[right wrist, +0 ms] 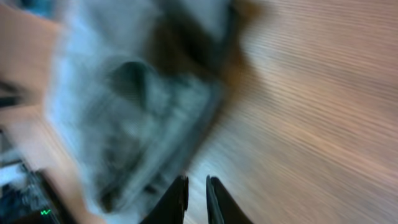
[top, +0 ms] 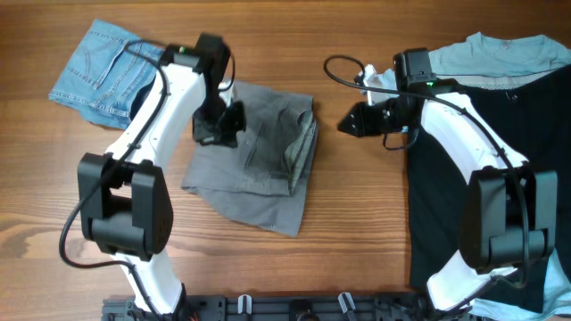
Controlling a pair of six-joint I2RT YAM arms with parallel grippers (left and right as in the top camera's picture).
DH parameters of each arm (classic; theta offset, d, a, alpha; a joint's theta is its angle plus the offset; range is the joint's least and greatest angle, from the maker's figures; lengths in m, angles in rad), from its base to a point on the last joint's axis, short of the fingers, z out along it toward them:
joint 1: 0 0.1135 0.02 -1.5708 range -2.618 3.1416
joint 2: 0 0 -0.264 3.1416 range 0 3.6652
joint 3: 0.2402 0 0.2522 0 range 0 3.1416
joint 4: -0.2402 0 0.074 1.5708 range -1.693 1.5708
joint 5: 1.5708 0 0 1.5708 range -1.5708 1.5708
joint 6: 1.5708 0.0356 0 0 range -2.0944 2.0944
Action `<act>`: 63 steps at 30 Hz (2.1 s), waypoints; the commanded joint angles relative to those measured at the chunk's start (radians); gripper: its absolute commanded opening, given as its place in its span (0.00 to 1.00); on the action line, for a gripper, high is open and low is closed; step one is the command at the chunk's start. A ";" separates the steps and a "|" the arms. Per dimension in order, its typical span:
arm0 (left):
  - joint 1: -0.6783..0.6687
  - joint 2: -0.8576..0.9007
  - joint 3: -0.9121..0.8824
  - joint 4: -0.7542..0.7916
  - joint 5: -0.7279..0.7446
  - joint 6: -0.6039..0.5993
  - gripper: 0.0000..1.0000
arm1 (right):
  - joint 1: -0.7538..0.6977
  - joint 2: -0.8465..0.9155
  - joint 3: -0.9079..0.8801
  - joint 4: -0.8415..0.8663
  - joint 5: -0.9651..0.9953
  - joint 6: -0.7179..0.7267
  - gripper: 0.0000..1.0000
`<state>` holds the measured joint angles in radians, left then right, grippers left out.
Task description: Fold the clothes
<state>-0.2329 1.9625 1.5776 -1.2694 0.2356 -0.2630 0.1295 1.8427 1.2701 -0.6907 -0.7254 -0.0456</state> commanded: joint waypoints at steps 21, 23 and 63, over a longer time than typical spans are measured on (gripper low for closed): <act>0.050 -0.007 -0.248 0.163 0.090 0.050 0.56 | 0.042 0.248 0.013 -0.058 0.726 0.596 0.04; 0.050 -0.007 -0.238 0.142 0.090 0.050 0.29 | 0.042 0.189 0.013 -0.074 0.725 0.583 0.04; 0.142 0.218 -0.063 0.247 0.352 0.060 1.00 | 0.160 0.198 -0.029 0.095 0.489 0.334 0.04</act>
<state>-0.0822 2.1929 1.6390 -1.1175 0.5003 -0.2409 0.2882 1.9919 1.2556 -0.5930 -0.2939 0.2722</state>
